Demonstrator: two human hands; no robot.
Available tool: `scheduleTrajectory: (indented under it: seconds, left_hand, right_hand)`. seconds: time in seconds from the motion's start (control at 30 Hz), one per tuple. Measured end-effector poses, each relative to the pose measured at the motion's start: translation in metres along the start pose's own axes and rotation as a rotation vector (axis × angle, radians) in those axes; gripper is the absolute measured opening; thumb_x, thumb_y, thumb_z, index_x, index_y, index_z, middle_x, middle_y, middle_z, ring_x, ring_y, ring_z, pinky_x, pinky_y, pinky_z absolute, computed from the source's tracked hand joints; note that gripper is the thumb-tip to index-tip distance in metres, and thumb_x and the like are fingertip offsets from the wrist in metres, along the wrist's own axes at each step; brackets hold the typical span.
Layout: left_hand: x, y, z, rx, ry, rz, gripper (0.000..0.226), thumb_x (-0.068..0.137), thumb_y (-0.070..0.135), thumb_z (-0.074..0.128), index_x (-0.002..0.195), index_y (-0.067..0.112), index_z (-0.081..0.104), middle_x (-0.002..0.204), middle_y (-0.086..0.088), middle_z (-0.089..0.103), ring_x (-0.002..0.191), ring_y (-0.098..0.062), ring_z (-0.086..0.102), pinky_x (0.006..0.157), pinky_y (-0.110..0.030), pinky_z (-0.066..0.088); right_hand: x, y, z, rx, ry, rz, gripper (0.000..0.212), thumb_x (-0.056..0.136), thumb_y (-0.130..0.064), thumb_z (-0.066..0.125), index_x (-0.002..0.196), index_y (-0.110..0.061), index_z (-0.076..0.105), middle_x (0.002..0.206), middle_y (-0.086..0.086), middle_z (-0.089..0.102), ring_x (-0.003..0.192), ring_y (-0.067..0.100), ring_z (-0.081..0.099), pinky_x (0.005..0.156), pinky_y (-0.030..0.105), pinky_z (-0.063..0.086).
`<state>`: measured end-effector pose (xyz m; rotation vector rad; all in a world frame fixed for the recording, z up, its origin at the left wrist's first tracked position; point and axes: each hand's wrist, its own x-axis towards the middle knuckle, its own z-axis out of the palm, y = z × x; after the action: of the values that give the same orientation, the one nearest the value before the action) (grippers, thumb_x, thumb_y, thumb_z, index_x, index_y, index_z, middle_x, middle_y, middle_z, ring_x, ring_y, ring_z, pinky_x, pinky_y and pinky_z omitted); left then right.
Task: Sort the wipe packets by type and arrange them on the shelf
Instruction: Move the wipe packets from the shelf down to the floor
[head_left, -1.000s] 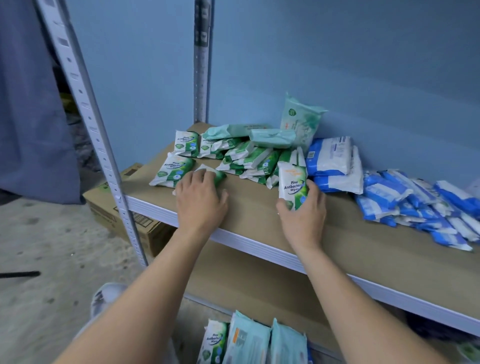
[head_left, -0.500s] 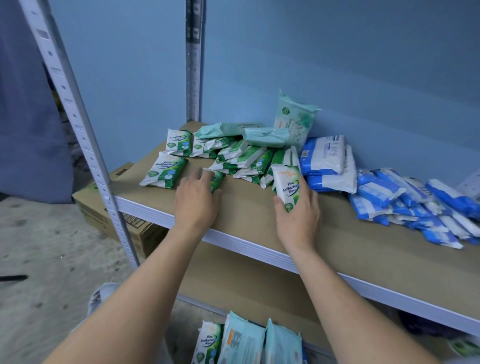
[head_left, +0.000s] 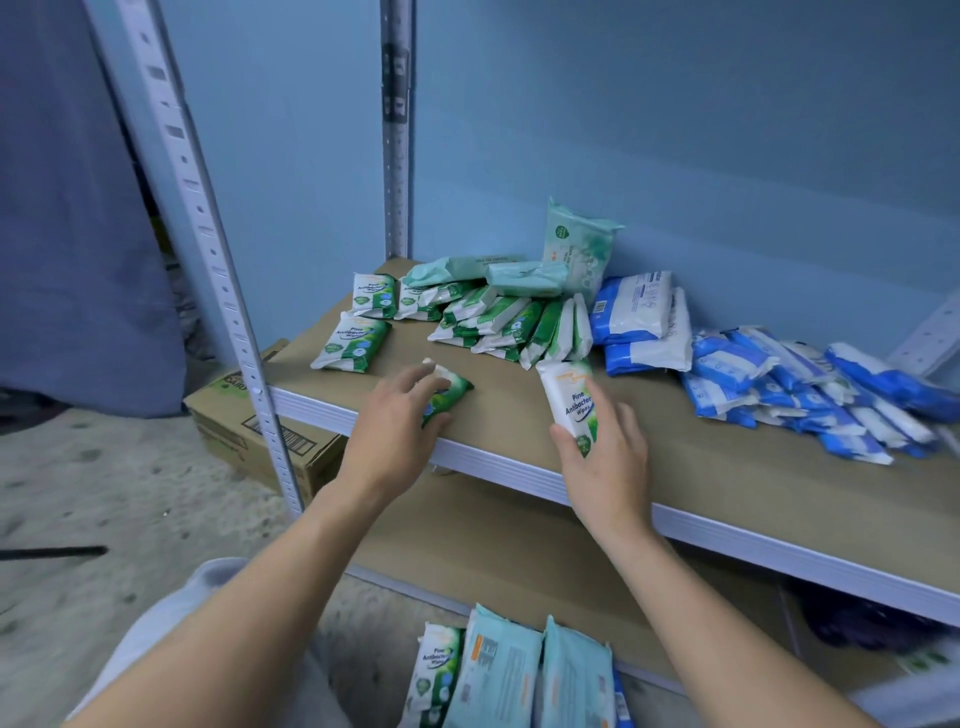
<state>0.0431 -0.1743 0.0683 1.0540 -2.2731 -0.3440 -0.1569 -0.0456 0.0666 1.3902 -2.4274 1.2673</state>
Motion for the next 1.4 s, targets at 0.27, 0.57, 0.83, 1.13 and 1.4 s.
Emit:
scheduleTrajectory:
  seconds: [0.27, 0.57, 0.83, 1.13, 1.4]
  left_hand:
    - [-0.061, 0.056, 0.004, -0.12, 0.045, 0.179, 0.034, 0.095, 0.022, 0.068, 0.129, 0.02, 0.063, 0.144, 0.002, 0.055, 0.119, -0.023, 0.055, 0.096, -0.037, 0.047]
    - [-0.14, 0.075, 0.058, -0.14, 0.029, 0.279, 0.027, 0.093, 0.016, 0.07, 0.12, 0.015, 0.068, 0.137, 0.002, 0.059, 0.116, -0.021, 0.054, 0.098, -0.027, 0.043]
    - [-0.192, 0.052, 0.134, -0.116, -0.342, 0.06, 0.026, 0.094, 0.022, 0.066, 0.12, 0.024, 0.065, 0.137, 0.006, 0.056, 0.111, -0.022, 0.055, 0.092, -0.031, 0.046]
    - [-0.216, 0.056, 0.219, -0.174, -0.543, -0.176, 0.033, 0.092, 0.01, 0.06, 0.124, 0.018, 0.064, 0.136, 0.001, 0.056, 0.115, -0.026, 0.055, 0.095, -0.043, 0.05]
    - [-0.236, 0.055, 0.274, -0.159, -0.797, -0.178, 0.052, 0.106, 0.025, 0.04, 0.157, 0.019, 0.029, 0.167, 0.0, 0.013, 0.152, -0.019, 0.019, 0.112, -0.022, 0.027]
  right_hand:
    - [-0.064, 0.014, -0.051, -0.122, -0.015, -0.092, 0.058, 0.09, -0.028, 0.07, 0.143, -0.025, 0.047, 0.117, 0.0, 0.053, 0.104, 0.026, 0.054, 0.086, 0.044, 0.05]
    - [-0.142, 0.073, -0.068, -0.207, -0.119, -0.056, 0.066, 0.091, -0.032, 0.066, 0.15, -0.029, 0.036, 0.122, -0.003, 0.044, 0.101, 0.023, 0.043, 0.084, 0.038, 0.045]
    - [-0.199, 0.145, -0.045, -0.23, -0.285, 0.356, 0.063, 0.09, -0.03, 0.06, 0.148, -0.034, 0.035, 0.118, -0.001, 0.048, 0.105, 0.025, 0.044, 0.078, 0.037, 0.046]
    - [-0.233, 0.234, 0.001, -0.173, -0.438, 0.912, 0.061, 0.091, -0.028, 0.057, 0.148, -0.023, 0.036, 0.127, 0.016, 0.05, 0.118, 0.041, 0.047, 0.09, 0.041, 0.043]
    - [-0.256, 0.281, 0.039, -0.171, -0.627, 0.809, 0.057, 0.1, -0.021, 0.043, 0.155, -0.032, 0.032, 0.133, 0.005, 0.061, 0.113, 0.029, 0.058, 0.083, 0.035, 0.048]
